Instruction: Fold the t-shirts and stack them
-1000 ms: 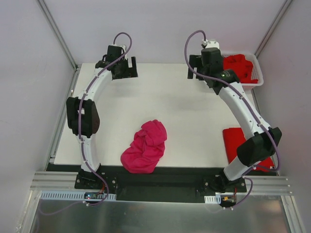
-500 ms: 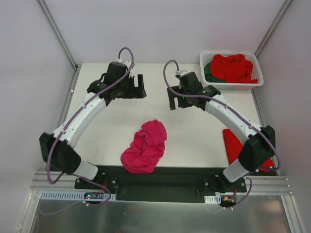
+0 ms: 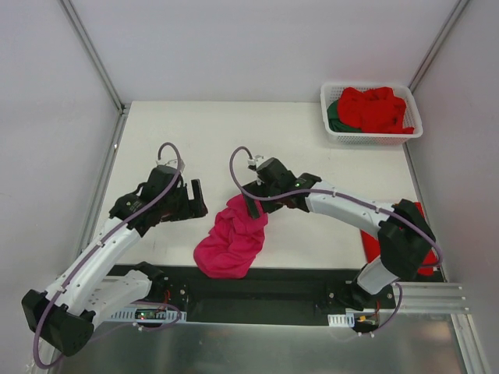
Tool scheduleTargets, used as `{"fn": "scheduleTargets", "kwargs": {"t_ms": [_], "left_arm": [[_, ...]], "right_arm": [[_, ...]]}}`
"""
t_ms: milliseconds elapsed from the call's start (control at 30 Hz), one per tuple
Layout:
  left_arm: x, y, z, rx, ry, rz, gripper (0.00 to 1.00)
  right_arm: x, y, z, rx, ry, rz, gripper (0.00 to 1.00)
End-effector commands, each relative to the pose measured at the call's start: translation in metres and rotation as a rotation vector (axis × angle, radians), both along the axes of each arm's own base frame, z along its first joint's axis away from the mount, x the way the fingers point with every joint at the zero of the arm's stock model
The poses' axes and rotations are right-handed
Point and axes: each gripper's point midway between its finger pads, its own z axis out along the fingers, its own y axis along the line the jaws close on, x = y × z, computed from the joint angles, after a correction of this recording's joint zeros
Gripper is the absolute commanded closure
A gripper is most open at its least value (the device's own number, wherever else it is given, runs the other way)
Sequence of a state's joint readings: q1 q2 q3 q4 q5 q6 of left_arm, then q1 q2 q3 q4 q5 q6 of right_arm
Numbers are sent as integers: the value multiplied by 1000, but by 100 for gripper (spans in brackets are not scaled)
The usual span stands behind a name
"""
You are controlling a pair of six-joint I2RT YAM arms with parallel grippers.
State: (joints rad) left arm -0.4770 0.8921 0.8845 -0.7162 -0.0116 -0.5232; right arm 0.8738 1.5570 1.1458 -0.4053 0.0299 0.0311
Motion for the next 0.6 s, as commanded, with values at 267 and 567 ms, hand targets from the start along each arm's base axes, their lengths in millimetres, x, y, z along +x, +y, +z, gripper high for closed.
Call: {"fn": "scheduleTargets", "kwargs": {"t_ms": [267,567], "left_arm": [[-5,23,-2,30,-36,122,16],[6,24,-5,69,-31,130,15]], "right_arm": [[11,51,19,78,-80,65,57],[7,61,20,57,-57,101,95]]}}
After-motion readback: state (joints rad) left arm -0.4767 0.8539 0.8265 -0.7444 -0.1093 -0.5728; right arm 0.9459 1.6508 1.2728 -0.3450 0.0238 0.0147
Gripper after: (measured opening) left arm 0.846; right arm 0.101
